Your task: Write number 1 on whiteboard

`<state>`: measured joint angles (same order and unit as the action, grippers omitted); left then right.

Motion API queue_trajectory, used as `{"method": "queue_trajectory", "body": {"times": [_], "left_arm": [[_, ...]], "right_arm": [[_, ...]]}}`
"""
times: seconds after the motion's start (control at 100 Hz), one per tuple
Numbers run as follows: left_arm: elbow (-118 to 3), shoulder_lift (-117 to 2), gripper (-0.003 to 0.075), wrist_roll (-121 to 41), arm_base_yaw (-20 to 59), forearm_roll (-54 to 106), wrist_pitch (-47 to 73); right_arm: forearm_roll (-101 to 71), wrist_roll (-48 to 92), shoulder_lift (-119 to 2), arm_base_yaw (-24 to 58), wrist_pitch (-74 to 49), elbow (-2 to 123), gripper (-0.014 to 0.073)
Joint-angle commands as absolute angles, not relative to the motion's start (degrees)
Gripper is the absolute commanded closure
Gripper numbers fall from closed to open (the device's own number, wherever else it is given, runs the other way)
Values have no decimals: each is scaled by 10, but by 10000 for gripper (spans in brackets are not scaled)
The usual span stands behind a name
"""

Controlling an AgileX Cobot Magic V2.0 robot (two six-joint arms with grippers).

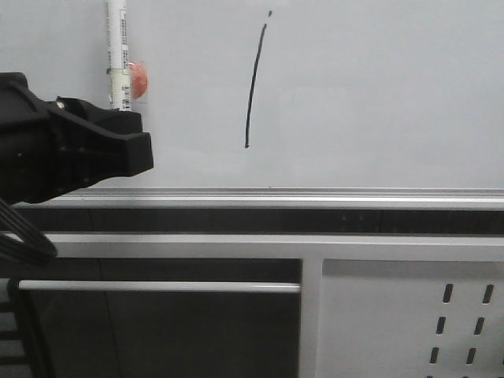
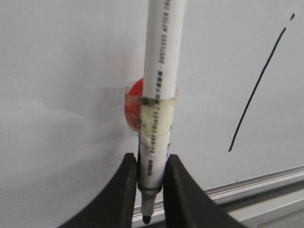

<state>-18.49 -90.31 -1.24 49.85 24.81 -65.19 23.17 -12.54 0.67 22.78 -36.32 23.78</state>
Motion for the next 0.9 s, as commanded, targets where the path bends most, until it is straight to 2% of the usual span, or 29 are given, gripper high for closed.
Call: {"method": "queue_trajectory", "body": {"times": [0.0,0.37,0.89], "left_arm": [[-198,-890,738,-10,492,252,-782],[-213,-891,738,11,462,245,-782],[-213,-891,738,22,462,263,-773]], "right_arm": [[247,-125,14,225,-322,251,644],[247,-125,14,225,-322,251,644],[247,-125,14,225,-322,251,644]]}}
